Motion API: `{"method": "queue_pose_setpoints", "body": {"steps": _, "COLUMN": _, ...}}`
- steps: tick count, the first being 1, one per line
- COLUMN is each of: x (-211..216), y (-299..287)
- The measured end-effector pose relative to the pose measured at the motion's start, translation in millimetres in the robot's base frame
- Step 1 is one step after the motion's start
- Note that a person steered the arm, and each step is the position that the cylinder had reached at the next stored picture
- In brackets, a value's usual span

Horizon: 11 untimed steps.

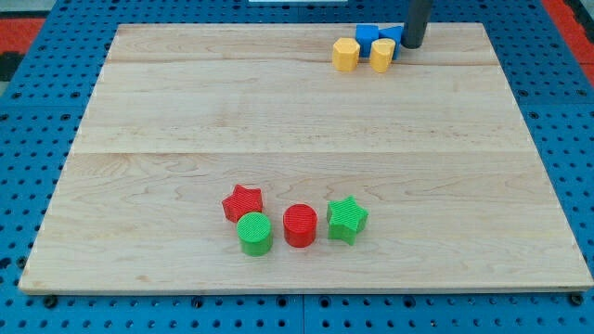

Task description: Push the blue triangle into yellow blocks

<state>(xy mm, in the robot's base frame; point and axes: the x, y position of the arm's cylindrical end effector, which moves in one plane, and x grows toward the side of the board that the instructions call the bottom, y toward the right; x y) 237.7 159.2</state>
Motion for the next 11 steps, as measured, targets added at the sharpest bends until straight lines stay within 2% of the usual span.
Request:
{"method": "queue_pose_setpoints", "body": {"steps": 1, "x": 2, "y": -25}}
{"method": "queue_pose_setpoints", "body": {"steps": 2, "x": -24, "y": 12}}
{"method": "queue_pose_setpoints", "body": {"steps": 3, "x": -46, "y": 13}}
{"method": "queue_pose_setpoints", "body": {"steps": 5, "x": -23, "y": -50}}
{"method": "queue_pose_setpoints", "body": {"steps": 7, "x": -19, "y": -63}}
{"method": "queue_pose_setpoints", "body": {"steps": 8, "x": -18, "y": -62}}
{"method": "queue_pose_setpoints", "body": {"steps": 9, "x": -37, "y": -48}}
{"method": "queue_pose_setpoints", "body": {"steps": 10, "x": -32, "y": -11}}
{"method": "queue_pose_setpoints", "body": {"steps": 11, "x": 13, "y": 0}}
